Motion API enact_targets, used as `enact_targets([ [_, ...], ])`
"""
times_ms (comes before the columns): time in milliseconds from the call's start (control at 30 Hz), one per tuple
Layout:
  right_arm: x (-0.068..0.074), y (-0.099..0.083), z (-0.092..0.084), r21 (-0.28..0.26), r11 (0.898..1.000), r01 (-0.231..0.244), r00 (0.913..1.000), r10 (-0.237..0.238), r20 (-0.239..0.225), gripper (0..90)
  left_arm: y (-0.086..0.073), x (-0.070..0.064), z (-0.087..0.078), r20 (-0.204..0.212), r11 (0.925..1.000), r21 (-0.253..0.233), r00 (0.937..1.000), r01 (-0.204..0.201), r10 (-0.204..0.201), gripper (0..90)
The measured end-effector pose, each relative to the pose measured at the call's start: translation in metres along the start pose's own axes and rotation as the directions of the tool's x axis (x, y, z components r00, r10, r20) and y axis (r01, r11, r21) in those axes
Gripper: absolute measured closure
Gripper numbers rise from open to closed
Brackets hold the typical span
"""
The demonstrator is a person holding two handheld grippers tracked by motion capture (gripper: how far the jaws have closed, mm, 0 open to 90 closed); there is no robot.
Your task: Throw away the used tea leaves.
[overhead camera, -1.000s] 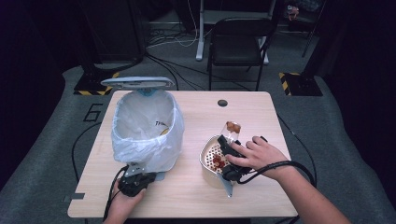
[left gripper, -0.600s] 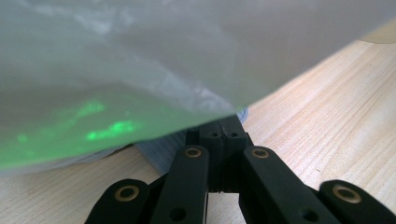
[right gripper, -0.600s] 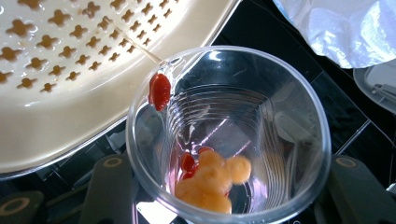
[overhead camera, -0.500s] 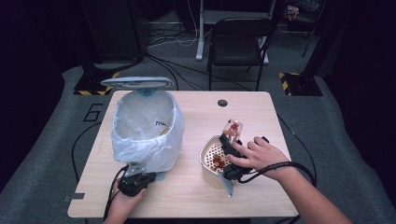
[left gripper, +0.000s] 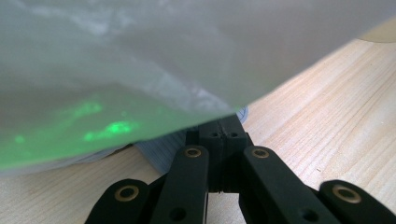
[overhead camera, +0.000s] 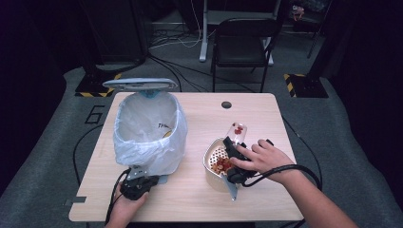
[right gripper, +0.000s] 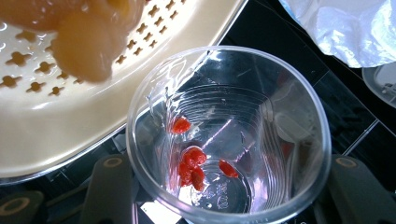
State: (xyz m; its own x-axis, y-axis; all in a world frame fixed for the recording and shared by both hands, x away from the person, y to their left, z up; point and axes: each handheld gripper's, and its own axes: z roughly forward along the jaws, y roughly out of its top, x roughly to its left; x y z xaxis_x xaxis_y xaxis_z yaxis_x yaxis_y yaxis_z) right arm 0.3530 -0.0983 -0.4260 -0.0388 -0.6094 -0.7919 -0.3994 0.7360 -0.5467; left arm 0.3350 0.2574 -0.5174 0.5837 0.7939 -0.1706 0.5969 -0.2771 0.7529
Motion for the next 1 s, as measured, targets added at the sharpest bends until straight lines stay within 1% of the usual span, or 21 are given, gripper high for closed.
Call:
enact_targets([
  [167, -0.001, 0.0, -0.001, -0.007, 1.0, -0.008, 1.0, 0.008, 0.001, 42.5, 0.0, 0.0, 0.0, -0.001, 1.0, 0.0, 1.0, 0.0, 0.0, 90.0],
  [233, -0.005, -0.002, 0.0, -0.029, 0.999, 0.024, 0.9996, -0.024, -0.012, 42.4, 0.0, 0.0, 0.0, 0.001, 1.0, -0.001, 1.0, 0.001, -0.001, 90.0],
  [267, -0.013, -0.005, -0.002, -0.022, 0.995, 0.096, 0.9952, -0.097, -0.018, 42.4, 0.0, 0.0, 0.0, -0.001, 1.0, 0.0, 1.0, 0.0, 0.0, 90.0],
  [300, -0.013, -0.005, -0.002, -0.022, 0.995, 0.096, 0.9952, -0.097, -0.018, 42.4, 0.0, 0.0, 0.0, -0.001, 1.0, 0.0, 1.0, 0.0, 0.0, 90.0],
  [333, -0.014, -0.007, -0.002, -0.026, 0.997, 0.069, 0.9975, -0.069, -0.014, 42.4, 0.0, 0.0, 0.0, 0.0, 1.0, 0.0, 1.0, 0.0, 0.0, 90.0],
  [433, -0.022, -0.013, -0.003, -0.055, 0.998, -0.006, 0.9989, 0.004, -0.047, 42.3, 0.0, 0.0, 0.0, 0.0, 1.0, 0.0, 1.0, 0.0, 0.0, 90.0],
  [467, -0.021, -0.015, -0.003, -0.066, 0.997, -0.048, 0.9972, 0.044, -0.061, 42.2, 0.0, 0.0, 0.0, 0.0, 1.0, 0.0, 1.0, 0.0, 0.0, 90.0],
  [533, -0.022, -0.017, -0.003, -0.077, 0.995, -0.065, 0.9971, 0.062, -0.045, 42.2, 0.0, 0.0, 0.0, -0.002, 1.0, 0.002, 1.0, -0.001, 0.001, 90.0],
  [567, -0.024, -0.022, -0.004, -0.083, 0.988, -0.128, 0.9898, 0.123, -0.073, 42.2, 0.0, 0.0, 0.0, 0.0, 1.0, -0.001, 1.0, 0.001, -0.001, 90.0],
  [600, -0.024, -0.022, -0.004, -0.083, 0.988, -0.128, 0.9898, 0.123, -0.073, 42.2, 0.0, 0.0, 0.0, 0.0, 1.0, -0.001, 1.0, 0.001, -0.001, 90.0],
  [633, -0.021, -0.026, -0.006, -0.049, 0.957, -0.287, 0.9522, 0.28, -0.123, 42.2, 0.0, 0.0, 0.0, 0.001, 1.0, -0.001, 1.0, 0.0, 0.0, 90.0],
  [667, -0.027, -0.03, -0.003, -0.1, 0.952, -0.29, 0.9542, 0.279, -0.108, 42.2, 0.0, 0.0, 0.0, 0.0, 1.0, 0.0, 1.0, 0.0, 0.0, 90.0],
  [700, -0.027, -0.03, -0.003, -0.1, 0.952, -0.29, 0.9542, 0.279, -0.108, 42.2, 0.0, 0.0, 0.0, 0.0, 1.0, 0.0, 1.0, 0.0, 0.0, 90.0],
  [733, -0.028, -0.032, -0.003, -0.111, 0.925, -0.362, 0.9302, 0.351, -0.107, 42.1, 0.0, 0.0, 0.0, -0.003, 1.0, 0.006, 1.0, -0.003, 0.003, 90.0],
  [800, -0.033, -0.04, -0.002, -0.133, 0.886, -0.445, 0.8935, 0.43, -0.13, 42.1, 0.001, 0.001, -0.001, 0.005, 0.9998, 0.01, 0.9998, -0.02, 0.02, 90.0],
  [833, -0.035, -0.044, -0.002, -0.14, 0.854, -0.501, 0.8632, 0.483, -0.147, 42.1, 0.001, 0.001, -0.001, 0.005, 0.9997, 0.01, 0.9998, -0.021, 0.021, 90.0],
  [867, -0.039, -0.051, 0.0, -0.15, 0.801, -0.579, 0.8135, 0.556, -0.171, 42.1, 0.001, 0.001, -0.001, 0.006, 0.9998, 0.009, 0.9998, -0.018, 0.018, 90.0],
  [900, -0.039, -0.053, 0.0, -0.149, 0.784, -0.602, 0.7967, 0.578, -0.176, 42.0, 0.0, 0.001, -0.001, 0.005, 0.9999, 0.009, 0.9999, -0.013, 0.013, 90.0],
  [933, -0.039, -0.053, 0.0, -0.149, 0.784, -0.602, 0.7967, 0.578, -0.176, 42.0, 0.0, 0.001, -0.001, 0.005, 0.9999, 0.009, 0.9999, -0.013, 0.013, 90.0],
  [967, -0.042, -0.059, 0.001, -0.152, 0.739, -0.656, 0.7528, 0.628, -0.198, 42.0, 0.0, 0.0, 0.0, -0.008, 1.0, 0.004, 1.0, 0.002, -0.002, 90.0],
  [1000, -0.042, -0.059, 0.001, -0.152, 0.739, -0.656, 0.7528, 0.628, -0.198, 42.0, 0.0, 0.0, 0.0, -0.008, 1.0, 0.004, 1.0, 0.002, -0.002, 90.0],
])
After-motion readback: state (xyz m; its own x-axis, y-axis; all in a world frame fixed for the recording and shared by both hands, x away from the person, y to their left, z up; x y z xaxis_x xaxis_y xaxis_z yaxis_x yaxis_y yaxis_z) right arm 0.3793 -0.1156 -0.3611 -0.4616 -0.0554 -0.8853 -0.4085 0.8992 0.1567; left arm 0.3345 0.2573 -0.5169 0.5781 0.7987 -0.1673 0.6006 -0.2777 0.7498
